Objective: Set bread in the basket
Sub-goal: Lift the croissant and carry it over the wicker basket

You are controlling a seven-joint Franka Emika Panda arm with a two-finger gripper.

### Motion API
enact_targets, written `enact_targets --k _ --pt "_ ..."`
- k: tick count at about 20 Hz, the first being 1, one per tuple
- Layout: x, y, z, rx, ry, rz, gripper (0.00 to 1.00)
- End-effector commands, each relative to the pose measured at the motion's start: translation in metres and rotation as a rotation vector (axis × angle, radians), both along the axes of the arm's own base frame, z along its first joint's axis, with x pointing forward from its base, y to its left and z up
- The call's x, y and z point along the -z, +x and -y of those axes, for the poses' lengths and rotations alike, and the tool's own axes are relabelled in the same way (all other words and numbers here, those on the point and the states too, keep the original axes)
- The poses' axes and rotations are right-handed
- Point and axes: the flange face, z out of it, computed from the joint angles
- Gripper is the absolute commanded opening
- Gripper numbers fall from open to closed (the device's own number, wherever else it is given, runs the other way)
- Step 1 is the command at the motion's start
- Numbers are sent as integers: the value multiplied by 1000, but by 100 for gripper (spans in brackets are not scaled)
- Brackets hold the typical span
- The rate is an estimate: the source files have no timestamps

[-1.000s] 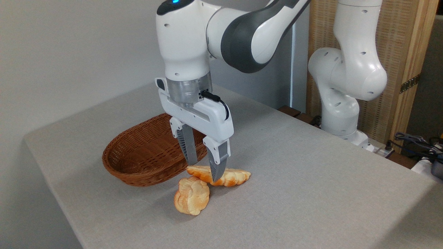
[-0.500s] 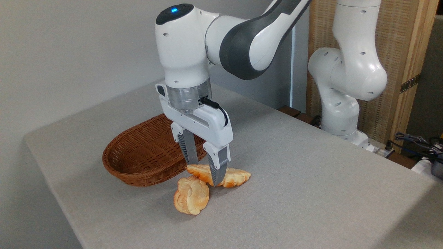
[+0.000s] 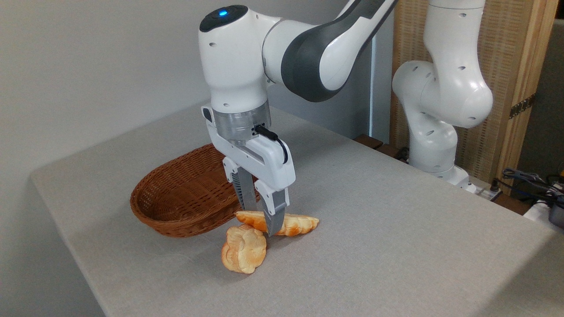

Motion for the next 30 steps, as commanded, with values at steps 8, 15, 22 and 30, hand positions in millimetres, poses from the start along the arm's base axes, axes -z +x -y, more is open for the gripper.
enact_targets --k 8,15,22,30 --pt "-25 -9 -7 2 -22 29 46" --pt "-73 -8 -2 -28 -94 53 47" --pt "-118 -3 17 -88 -212 92 49" --pt "-117 0 70 -193 -266 54 100"
